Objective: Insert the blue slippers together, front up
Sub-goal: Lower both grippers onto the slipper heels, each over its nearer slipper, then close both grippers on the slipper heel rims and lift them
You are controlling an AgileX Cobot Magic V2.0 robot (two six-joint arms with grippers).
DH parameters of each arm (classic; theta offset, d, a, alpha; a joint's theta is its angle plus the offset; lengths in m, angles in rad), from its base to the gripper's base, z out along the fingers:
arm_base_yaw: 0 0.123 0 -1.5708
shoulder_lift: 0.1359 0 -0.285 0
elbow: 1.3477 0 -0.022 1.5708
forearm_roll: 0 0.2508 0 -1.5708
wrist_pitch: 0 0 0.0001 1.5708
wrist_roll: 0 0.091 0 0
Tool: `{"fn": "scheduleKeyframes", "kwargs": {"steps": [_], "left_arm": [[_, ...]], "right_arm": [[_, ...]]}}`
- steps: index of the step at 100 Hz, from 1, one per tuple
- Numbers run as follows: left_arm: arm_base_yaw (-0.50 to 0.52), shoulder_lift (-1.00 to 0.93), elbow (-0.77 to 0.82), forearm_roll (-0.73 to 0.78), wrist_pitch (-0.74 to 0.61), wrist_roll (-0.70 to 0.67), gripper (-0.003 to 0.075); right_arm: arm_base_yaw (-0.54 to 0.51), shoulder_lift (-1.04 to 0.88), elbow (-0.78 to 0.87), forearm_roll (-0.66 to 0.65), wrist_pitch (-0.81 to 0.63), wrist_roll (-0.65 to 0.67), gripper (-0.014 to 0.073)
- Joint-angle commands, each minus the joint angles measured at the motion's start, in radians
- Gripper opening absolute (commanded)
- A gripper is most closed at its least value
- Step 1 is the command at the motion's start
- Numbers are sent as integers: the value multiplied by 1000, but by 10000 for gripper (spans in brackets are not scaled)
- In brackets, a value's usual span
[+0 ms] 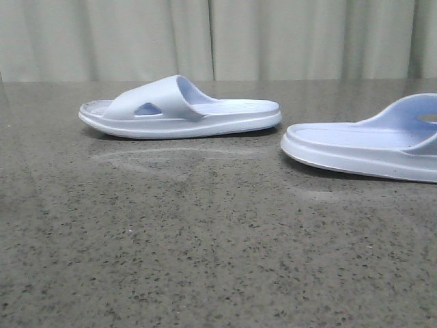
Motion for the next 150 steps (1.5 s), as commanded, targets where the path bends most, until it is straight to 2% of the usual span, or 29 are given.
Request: {"fn": "scheduleKeyframes", "kwargs": {"steps": [1, 12, 22, 34, 41, 55, 78, 108, 130, 150], "left_arm": [[-7, 2, -37, -47, -41, 15, 309], [-7, 4, -37, -47, -41, 25, 309], [-7, 4, -37, -54, -45, 31, 309], [-7, 4, -37, -56, -51, 31, 309], [-7, 11, -37, -60, -55, 31, 309], [-7, 50, -44, -82, -48, 34, 309], [-7, 207, -163, -198, 27, 139, 309], [-2, 531, -394, -335, 202, 213, 309], [-2, 741, -521, -351, 266, 212, 309], [-2, 858, -586, -404, 301, 215, 309]], "right_arm": [[-22, 32, -34, 100, 11, -76, 241], [-22, 80, -34, 125, 22, -115, 241], [-22, 111, -34, 219, 59, -205, 241], [-22, 153, -34, 238, 85, -225, 210], [-22, 168, -34, 238, 105, -225, 138], [-22, 170, -34, 247, 114, -225, -109], [-22, 170, -34, 294, 123, -234, -107], [-22, 170, -34, 339, 133, -274, -107], [-22, 170, -34, 343, 129, -286, -107], [-22, 170, -34, 352, 127, -298, -107]]}}
